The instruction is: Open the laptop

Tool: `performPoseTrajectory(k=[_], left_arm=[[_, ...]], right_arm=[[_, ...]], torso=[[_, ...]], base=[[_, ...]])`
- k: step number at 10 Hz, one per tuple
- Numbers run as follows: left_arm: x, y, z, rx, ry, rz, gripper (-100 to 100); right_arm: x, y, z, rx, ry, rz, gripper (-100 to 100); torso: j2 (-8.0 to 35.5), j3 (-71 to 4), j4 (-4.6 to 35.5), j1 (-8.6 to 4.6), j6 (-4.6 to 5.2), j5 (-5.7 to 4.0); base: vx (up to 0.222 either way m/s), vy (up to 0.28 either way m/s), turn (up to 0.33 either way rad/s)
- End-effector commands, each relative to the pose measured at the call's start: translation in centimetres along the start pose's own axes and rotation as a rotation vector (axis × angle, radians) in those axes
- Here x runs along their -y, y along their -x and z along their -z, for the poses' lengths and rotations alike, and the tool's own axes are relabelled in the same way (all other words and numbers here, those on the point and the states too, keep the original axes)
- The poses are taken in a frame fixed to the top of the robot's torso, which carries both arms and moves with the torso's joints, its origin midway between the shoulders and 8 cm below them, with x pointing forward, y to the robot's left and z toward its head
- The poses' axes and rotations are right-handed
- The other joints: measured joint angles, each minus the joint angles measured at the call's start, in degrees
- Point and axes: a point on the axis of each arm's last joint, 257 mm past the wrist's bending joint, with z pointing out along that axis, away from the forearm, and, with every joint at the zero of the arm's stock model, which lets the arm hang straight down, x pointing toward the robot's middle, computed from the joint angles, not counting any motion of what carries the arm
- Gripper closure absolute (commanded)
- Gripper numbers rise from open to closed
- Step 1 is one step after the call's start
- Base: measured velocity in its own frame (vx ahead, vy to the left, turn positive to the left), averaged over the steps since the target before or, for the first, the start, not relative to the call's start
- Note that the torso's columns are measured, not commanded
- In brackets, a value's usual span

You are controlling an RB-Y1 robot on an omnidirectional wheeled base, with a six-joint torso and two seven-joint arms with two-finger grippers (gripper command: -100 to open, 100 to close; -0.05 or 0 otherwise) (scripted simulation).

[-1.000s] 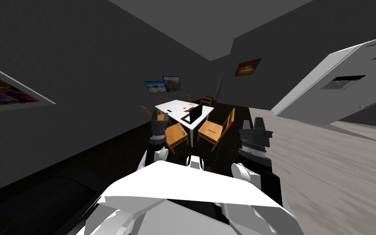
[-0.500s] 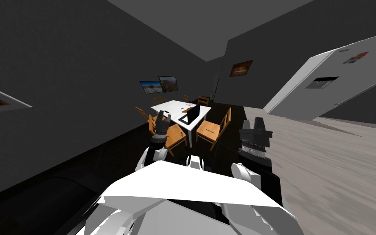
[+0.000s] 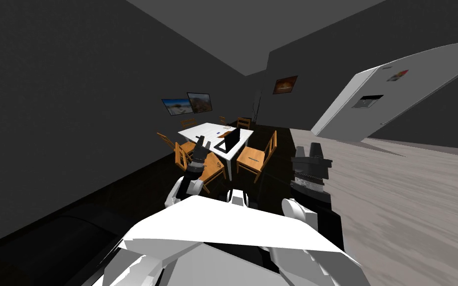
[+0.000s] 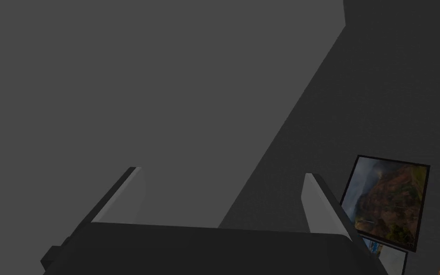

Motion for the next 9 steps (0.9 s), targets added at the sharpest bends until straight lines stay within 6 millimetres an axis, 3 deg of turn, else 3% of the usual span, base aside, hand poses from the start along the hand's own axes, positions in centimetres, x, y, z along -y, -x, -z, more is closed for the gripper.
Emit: performPoseTrajectory(k=[1, 9], left_arm=[[-2.4, -0.3, 0.2, -0.03, 0.08, -0.014, -100], [-7.4, -0.3, 0.8, -0.085, 0.239, -0.059, -100]], right_arm=[[0.0, 0.0, 0.0, 0.0, 0.0, 0.0, 0], [0.0, 0.0, 0.0, 0.0, 0.0, 0.0, 0]], torso=[[0.0, 0.0, 0.0, 0.01, 0.0, 0.0], [0.0, 0.0, 0.0, 0.0, 0.0, 0.0]], base=[[0.046, 0.023, -0.139], [0.03, 0.015, -0.113]])
